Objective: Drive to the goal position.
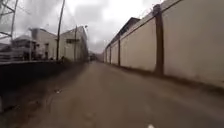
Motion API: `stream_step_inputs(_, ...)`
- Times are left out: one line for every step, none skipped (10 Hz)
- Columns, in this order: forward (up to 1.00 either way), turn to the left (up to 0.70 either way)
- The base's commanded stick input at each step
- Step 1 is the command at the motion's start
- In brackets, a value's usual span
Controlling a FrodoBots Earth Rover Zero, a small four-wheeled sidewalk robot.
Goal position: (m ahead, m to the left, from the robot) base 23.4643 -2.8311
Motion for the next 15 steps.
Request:
stream_step_inputs(0.70, 0.00)
stream_step_inputs(0.70, 0.00)
stream_step_inputs(0.70, 0.00)
stream_step_inputs(0.70, 0.00)
stream_step_inputs(0.70, 0.00)
stream_step_inputs(0.70, 0.00)
stream_step_inputs(0.70, 0.00)
stream_step_inputs(0.70, 0.00)
stream_step_inputs(0.70, 0.00)
stream_step_inputs(0.70, 0.00)
stream_step_inputs(0.70, -0.35)
stream_step_inputs(0.70, -0.35)
stream_step_inputs(0.70, -0.17)
stream_step_inputs(0.70, 0.00)
stream_step_inputs(0.70, 0.00)
